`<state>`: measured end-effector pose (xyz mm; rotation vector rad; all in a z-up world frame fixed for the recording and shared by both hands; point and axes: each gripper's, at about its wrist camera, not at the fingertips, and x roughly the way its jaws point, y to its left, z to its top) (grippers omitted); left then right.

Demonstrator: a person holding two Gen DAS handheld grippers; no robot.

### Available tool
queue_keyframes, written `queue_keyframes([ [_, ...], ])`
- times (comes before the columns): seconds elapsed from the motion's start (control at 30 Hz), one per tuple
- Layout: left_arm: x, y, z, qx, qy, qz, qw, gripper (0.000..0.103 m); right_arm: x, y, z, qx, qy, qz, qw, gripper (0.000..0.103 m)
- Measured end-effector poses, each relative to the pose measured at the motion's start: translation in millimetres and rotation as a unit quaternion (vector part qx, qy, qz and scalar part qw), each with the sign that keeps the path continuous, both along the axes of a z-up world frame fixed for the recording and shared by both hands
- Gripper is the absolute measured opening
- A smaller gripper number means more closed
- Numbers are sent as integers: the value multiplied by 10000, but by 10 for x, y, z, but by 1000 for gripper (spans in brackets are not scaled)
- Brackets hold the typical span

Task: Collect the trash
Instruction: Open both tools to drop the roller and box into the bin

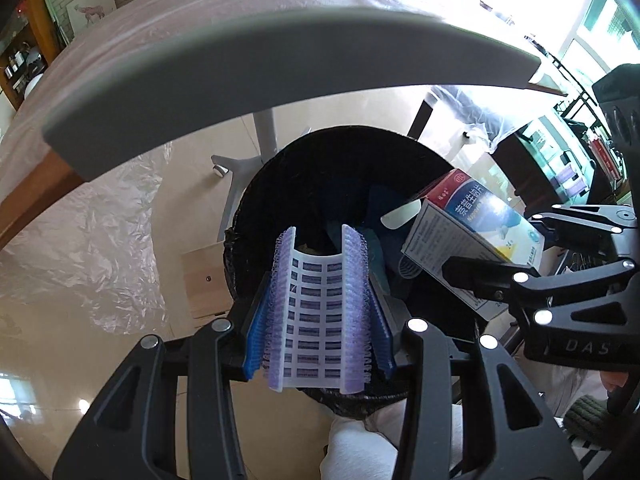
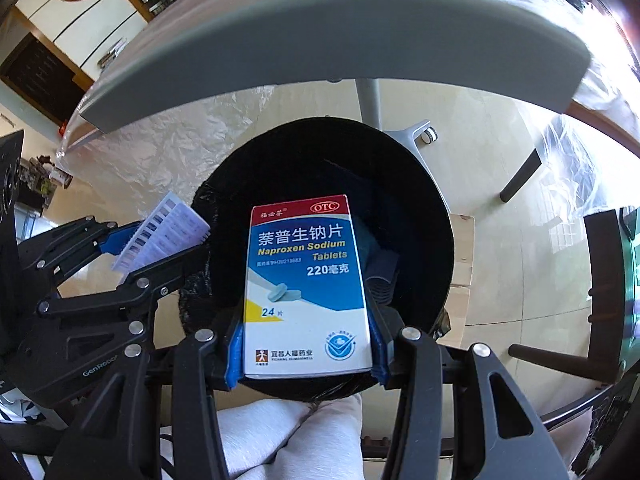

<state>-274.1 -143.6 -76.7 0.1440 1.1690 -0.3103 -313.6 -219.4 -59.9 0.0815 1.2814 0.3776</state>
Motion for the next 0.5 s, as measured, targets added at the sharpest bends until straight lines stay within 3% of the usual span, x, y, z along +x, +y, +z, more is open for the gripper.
queue_keyframes([
  [0.4,211,-131,-208,60,209,11,9998,45,250,-36,-247,-22,220,332,9992,48],
  [0.5,235,-165,-262,282,192,2,9994,68,294,-113,-283,106,362,326,9988,69],
])
